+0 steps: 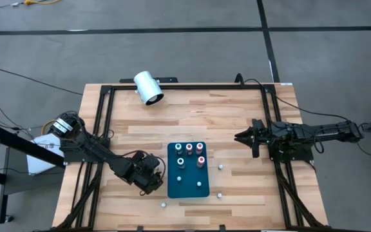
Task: Pick & Place food coloring
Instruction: Put the top small black food coloring bottle into the blue container
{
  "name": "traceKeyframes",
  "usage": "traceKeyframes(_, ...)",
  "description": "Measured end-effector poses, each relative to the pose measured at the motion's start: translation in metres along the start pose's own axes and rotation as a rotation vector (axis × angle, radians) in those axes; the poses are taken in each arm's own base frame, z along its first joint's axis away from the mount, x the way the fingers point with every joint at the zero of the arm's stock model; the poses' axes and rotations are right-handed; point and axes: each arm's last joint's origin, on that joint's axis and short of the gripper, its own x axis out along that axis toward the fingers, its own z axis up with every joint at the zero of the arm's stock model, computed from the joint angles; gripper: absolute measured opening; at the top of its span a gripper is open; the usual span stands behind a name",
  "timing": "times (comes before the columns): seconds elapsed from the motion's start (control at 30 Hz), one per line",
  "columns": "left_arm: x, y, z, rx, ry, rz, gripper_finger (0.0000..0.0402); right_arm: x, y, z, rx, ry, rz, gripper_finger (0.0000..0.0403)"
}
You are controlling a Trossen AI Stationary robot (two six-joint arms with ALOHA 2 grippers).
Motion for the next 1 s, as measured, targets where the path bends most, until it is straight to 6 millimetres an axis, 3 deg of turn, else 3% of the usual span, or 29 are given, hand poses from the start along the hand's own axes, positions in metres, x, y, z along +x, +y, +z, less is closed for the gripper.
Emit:
traceKeyframes(0.17, 0.0001, -0.0003, -0.0002, 0.002, 0.015, -0.008, 0.0213, 0.0, 0.0, 0.0, 0.0, 0.0, 0.0, 0.0075)
traceKeyframes(0.73, -0.0002, -0.006, 0.0017, -0.032, 0.009, -0.066, 0.0051, 0.0, -0.0003, -0.0008, -0.001, 0.008, -0.003, 0.0075)
traceKeyframes(1.0, -0.0003, -0.0075, 0.0024, -0.053, 0.005, -0.081, 0.0051, 0.0, -0.0003, -0.0008, -0.001, 0.008, -0.003, 0.0075)
